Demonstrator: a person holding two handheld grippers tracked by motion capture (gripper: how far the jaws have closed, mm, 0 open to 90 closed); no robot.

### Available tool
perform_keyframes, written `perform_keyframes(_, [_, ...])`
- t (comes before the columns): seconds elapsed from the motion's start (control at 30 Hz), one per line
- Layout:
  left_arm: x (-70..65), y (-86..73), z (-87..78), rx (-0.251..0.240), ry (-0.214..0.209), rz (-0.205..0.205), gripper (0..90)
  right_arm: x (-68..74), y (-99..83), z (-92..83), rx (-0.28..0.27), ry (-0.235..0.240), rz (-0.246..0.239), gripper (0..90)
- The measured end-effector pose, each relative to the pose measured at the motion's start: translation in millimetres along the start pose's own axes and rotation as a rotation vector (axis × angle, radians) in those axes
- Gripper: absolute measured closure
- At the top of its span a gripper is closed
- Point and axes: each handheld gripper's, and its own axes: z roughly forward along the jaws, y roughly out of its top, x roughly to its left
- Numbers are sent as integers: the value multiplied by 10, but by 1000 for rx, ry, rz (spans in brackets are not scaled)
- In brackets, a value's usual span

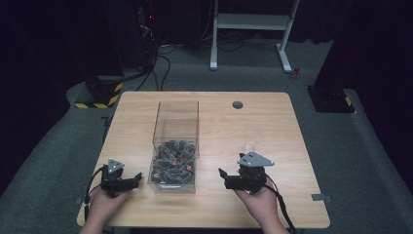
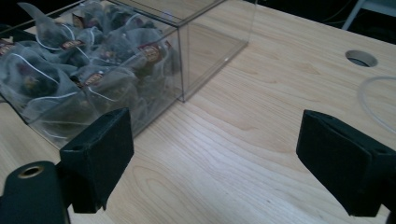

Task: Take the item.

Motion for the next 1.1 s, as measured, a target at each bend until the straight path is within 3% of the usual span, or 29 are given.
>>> perform_keyframes(0.33, [0, 0, 0, 0, 0, 0, 119, 185, 106, 116, 4, 58, -22, 135])
perform_keyframes(1.1, [0, 0, 0, 0, 0, 0, 118, 476, 272, 296, 6, 111, -76, 166])
